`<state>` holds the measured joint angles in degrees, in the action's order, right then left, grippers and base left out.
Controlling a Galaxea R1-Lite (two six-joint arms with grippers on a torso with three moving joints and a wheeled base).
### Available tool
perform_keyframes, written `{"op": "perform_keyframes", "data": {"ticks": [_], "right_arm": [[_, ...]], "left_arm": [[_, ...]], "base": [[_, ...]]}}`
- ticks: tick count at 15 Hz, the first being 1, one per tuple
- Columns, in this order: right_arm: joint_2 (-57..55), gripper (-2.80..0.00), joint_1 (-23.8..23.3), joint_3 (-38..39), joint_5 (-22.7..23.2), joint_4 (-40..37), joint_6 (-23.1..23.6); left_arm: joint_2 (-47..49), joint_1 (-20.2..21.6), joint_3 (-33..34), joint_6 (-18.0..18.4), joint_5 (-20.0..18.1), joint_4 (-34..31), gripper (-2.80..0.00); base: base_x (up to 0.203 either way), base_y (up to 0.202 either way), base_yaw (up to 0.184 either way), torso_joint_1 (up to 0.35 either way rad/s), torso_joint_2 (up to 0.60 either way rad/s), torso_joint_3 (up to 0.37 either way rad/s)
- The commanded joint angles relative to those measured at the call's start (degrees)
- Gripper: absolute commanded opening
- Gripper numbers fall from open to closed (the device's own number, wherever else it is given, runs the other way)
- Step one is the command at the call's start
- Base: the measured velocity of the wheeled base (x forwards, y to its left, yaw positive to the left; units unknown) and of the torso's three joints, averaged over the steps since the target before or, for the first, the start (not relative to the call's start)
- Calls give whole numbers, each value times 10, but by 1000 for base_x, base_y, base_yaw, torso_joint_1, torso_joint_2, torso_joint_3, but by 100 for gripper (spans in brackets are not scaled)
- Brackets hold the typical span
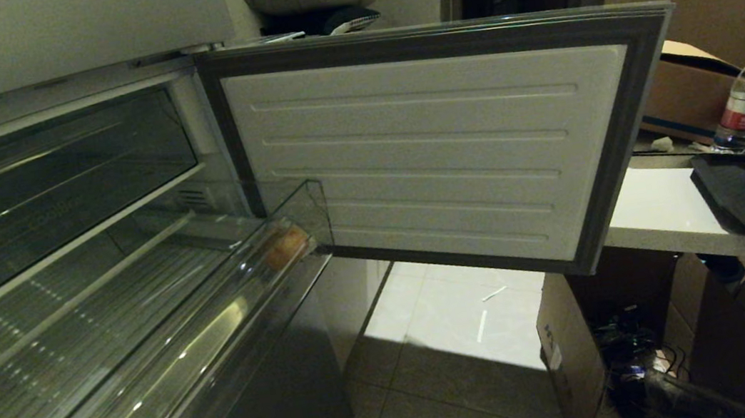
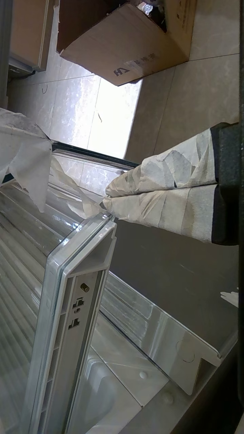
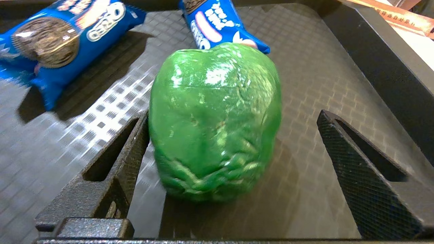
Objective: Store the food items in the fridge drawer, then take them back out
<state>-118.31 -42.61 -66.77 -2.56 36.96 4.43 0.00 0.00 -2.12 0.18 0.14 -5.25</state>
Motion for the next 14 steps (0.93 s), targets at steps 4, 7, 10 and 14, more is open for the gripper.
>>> {"op": "perform_keyframes", "data": {"ticks": [4, 7, 10, 14], "right_arm": [[-39, 0, 0, -28, 5, 5, 1], [-45, 0, 0, -35, 5, 10, -2], [-51, 0, 0, -39, 5, 39, -2], [-51, -280, 1, -44, 6, 43, 0]], "left_arm": [[0, 0, 0, 0, 0, 0, -280], [0, 0, 0, 0, 0, 0, -280], [0, 0, 0, 0, 0, 0, -280], [0, 0, 0, 0, 0, 0, -280]], "base": [[0, 0, 0, 0, 0, 0], [0, 0, 0, 0, 0, 0], [0, 0, 0, 0, 0, 0], [0, 0, 0, 0, 0, 0]]}}
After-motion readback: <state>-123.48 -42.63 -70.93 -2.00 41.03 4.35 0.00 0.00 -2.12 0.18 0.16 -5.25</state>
